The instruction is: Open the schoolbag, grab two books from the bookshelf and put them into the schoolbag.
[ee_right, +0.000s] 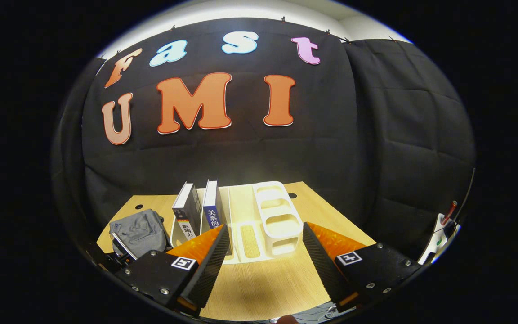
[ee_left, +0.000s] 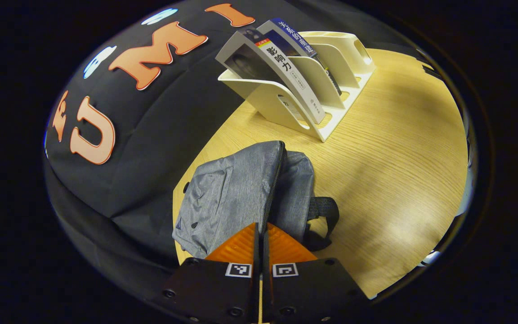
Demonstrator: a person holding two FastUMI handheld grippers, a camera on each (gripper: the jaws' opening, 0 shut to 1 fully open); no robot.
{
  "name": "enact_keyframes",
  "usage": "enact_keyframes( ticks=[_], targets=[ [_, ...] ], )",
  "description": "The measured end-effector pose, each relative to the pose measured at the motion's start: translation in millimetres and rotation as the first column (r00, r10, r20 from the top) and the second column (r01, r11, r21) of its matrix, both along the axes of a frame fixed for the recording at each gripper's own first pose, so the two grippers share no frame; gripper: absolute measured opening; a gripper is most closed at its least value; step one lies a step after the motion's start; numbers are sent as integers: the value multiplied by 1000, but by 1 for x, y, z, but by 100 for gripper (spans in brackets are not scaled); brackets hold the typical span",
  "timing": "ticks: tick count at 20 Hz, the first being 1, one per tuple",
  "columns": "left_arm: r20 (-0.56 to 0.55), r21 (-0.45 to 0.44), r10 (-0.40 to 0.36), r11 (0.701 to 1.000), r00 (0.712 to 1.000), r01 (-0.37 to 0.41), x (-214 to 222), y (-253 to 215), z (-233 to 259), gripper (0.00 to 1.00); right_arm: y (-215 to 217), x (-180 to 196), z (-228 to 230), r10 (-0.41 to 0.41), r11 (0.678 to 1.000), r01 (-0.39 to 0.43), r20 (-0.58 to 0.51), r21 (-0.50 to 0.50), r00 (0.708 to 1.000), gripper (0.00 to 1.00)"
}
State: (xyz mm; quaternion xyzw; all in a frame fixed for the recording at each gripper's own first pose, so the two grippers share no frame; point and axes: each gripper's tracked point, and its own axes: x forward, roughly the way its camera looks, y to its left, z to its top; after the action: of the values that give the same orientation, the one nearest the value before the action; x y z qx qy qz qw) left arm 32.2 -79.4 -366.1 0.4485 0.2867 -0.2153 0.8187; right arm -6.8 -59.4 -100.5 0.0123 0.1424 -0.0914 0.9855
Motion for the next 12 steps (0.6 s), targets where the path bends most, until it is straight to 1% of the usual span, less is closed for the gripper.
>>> enact_keyframes(
  ticks=[3, 7, 10, 12],
  targets=[
    [-28, -30, -40, 999, 999, 40, 0, 2, 6, 2, 11, -2, 2, 6, 999, -6, -1, 36, 1000, 97],
    [-86, -20, -73, 997, 994, 71, 2, 9, 21, 2, 17, 0, 8, -1, 997, 0, 9, 74, 1000, 97],
    [-135, -20, -87, 996, 987, 85, 6, 12, 36, 2, 19, -2, 8, -10, 997, 9, 9, 73, 1000, 97],
    [-146, -47, -84, 996, 986, 78, 14, 14, 50, 1, 20, -3, 6, -18, 997, 17, 10, 69, 1000, 97]
  ],
)
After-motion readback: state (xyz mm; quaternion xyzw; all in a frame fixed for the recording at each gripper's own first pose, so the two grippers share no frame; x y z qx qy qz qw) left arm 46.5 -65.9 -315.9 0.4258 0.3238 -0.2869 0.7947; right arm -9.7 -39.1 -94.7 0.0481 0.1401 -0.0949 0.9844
